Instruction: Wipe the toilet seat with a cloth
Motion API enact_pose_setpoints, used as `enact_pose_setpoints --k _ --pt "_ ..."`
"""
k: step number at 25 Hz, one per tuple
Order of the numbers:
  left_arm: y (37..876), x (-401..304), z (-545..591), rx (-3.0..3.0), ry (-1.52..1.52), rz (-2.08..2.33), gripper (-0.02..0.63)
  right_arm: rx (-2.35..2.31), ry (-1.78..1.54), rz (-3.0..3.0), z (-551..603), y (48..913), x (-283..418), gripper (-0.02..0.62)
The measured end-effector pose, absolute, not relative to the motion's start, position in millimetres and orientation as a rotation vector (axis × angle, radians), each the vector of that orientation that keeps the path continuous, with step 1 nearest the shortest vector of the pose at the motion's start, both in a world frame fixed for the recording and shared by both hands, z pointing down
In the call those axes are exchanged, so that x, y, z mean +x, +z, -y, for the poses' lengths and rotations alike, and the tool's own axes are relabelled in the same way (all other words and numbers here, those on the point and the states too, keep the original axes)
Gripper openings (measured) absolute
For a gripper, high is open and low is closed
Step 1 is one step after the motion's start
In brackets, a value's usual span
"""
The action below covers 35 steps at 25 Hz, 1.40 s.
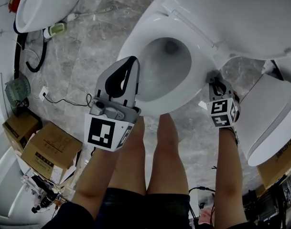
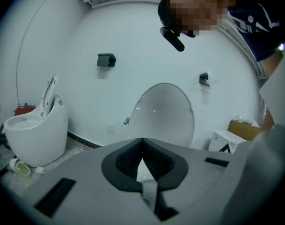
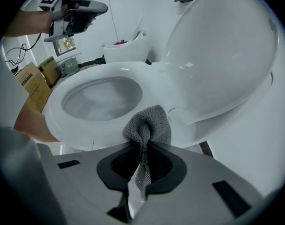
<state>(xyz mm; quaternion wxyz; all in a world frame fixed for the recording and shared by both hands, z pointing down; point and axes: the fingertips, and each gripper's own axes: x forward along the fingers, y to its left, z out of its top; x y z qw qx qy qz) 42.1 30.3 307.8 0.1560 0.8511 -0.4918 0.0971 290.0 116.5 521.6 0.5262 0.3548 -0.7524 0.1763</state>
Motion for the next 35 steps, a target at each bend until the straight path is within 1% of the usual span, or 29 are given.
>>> enact_pose_setpoints --k 2,5,12,16,18,20,25,28,31,35 --pt "308 42 -32 2.435 0.279 1.409 0.012 0.866 0.423 1.803 -106 519 292 0.049" --pt "308 41 -33 2.427 0.275 1.42 0.012 0.815 0.49 1.826 -133 522 278 0.048" --pt "310 40 -33 2.412 0.269 1.447 0.012 0.634 0.708 1.875 -245 534 199 0.049" --pt "310 39 -37 2.407 0.274 1.451 0.012 0.507 0.711 1.917 -277 532 162 0.049" --pt "310 37 -40 2.407 0.277 1.454 0.012 0.517 0.702 1.913 -273 531 167 0.049" --pt "310 32 -42 2.402 0.278 1.465 0.012 0.59 0.686 1.898 -254 528 186 0.049" --pt "310 24 -48 2.378 0.271 1.498 0.012 0.86 0.603 1.841 -160 515 250 0.049" --pt "309 21 -51 2.37 0.264 1.515 0.012 0.861 0.531 1.815 -127 514 264 0.051" --pt "309 16 -54 2.357 0.267 1.538 0.012 0.764 0.505 1.837 -138 517 248 0.051" --pt "310 6 -59 2.331 0.269 1.573 0.012 0.548 0.577 1.921 -201 524 174 0.051"
